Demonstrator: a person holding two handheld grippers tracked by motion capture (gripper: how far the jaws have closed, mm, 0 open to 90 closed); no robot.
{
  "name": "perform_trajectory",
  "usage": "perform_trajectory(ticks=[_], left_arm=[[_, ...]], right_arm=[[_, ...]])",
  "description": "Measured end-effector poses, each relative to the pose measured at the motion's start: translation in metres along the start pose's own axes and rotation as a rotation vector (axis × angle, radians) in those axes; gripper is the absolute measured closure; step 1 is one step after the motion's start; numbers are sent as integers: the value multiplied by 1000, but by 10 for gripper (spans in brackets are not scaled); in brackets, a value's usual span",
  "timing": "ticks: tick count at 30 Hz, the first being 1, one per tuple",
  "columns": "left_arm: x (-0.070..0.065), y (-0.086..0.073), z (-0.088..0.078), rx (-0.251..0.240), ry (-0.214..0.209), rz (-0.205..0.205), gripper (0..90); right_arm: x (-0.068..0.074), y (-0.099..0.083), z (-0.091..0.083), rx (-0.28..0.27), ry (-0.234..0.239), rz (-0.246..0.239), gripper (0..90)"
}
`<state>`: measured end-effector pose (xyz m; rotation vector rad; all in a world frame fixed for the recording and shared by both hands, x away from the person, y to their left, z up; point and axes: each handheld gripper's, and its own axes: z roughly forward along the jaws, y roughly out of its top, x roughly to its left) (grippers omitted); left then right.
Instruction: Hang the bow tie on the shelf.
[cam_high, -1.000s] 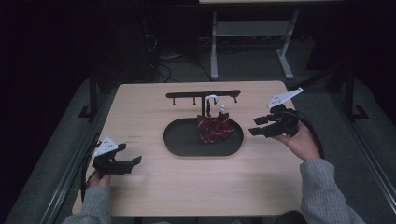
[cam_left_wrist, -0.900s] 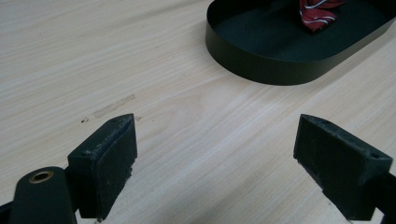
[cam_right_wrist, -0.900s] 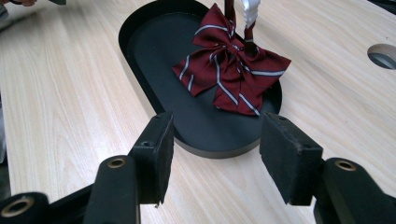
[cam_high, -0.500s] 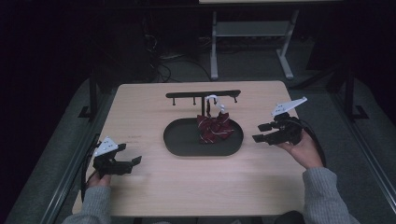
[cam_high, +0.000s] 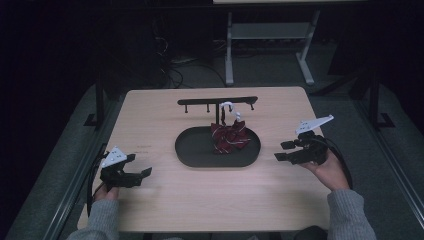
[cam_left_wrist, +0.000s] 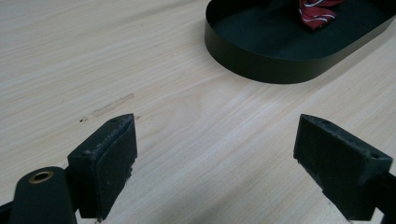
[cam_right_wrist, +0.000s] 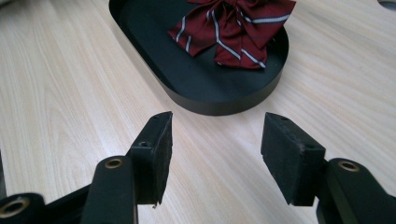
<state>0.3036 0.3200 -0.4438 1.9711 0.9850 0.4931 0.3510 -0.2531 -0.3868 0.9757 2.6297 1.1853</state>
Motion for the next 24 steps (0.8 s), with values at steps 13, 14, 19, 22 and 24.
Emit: perform_trajectory(ticks=[13, 14, 19, 22, 24], left_arm=[[0, 0, 0, 6, -1, 4, 131], [0, 0, 0, 5, 0, 6, 130], [-1, 0, 0, 3, -1, -1, 130], [0, 0, 0, 4, 0, 7, 130], [0, 0, 0, 3, 0, 8, 130]], right_arm=[[2, -31, 6, 5, 11, 48, 428], [2, -33, 6, 8, 9, 50, 427], [6, -42, 7, 2, 11, 58, 428], [10, -52, 6, -16, 5, 62, 423], [11, -55, 5, -23, -4, 63, 418]])
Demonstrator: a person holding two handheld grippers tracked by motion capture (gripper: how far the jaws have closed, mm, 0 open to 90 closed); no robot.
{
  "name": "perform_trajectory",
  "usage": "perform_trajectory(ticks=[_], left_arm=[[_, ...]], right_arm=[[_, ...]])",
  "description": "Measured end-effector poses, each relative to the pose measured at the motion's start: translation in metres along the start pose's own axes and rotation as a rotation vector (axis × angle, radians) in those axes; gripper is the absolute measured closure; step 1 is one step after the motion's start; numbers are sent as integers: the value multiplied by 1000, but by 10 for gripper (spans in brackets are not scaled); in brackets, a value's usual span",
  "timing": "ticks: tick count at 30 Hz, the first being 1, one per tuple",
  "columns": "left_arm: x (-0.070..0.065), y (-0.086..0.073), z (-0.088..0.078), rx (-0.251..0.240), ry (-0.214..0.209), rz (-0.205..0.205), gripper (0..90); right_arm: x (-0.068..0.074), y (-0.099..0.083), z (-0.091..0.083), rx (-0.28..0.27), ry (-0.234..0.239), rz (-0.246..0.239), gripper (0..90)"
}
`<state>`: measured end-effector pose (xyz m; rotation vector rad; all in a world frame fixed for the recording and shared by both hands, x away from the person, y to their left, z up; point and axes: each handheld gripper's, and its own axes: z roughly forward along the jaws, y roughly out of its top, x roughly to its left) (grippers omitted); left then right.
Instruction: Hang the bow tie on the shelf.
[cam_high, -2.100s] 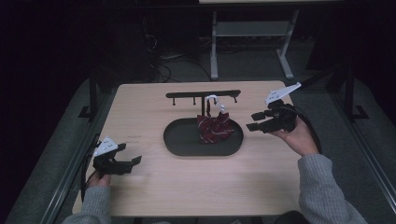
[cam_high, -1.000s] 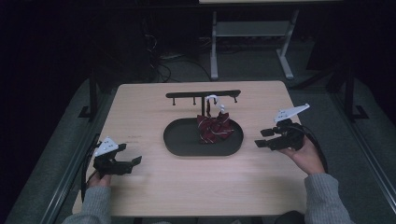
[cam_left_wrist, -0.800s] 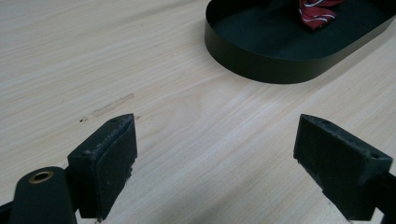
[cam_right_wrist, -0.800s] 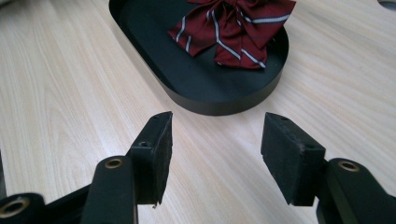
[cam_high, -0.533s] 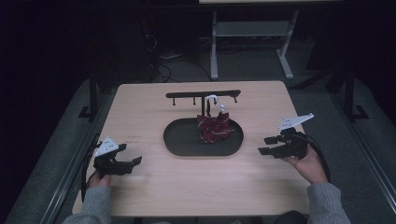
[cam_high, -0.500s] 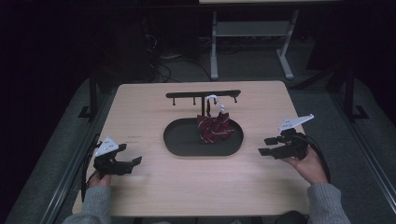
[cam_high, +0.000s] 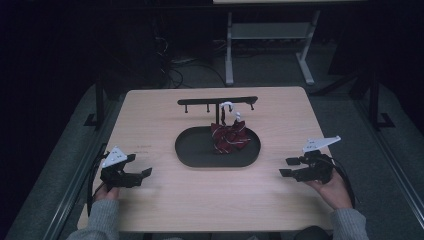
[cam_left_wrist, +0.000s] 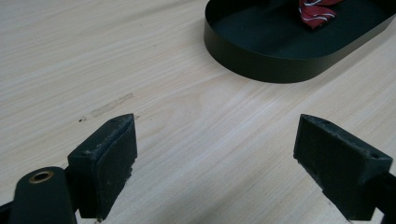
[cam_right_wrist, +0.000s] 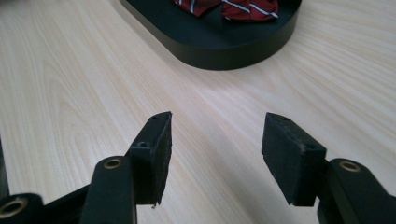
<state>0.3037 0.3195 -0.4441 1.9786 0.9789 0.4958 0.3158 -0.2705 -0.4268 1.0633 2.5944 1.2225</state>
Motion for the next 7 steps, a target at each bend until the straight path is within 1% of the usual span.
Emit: perform_trajectory(ticks=[2, 3, 4, 5, 7], left_arm=[[0, 0, 1, 0, 0, -3, 130], [0, 0, 1, 0, 0, -3, 130], [0, 0, 1, -1, -1, -1, 130], [0, 0, 1, 0, -1, 2, 130], [0, 1, 1, 0, 2, 2, 130]], right_arm=[[4, -10, -1, -29, -16, 6, 381], [4, -10, -1, -29, -16, 6, 381], [7, -13, -1, -36, -25, 12, 371], [9, -16, -1, -45, -30, 8, 374], [14, -21, -1, -47, -41, 9, 362]])
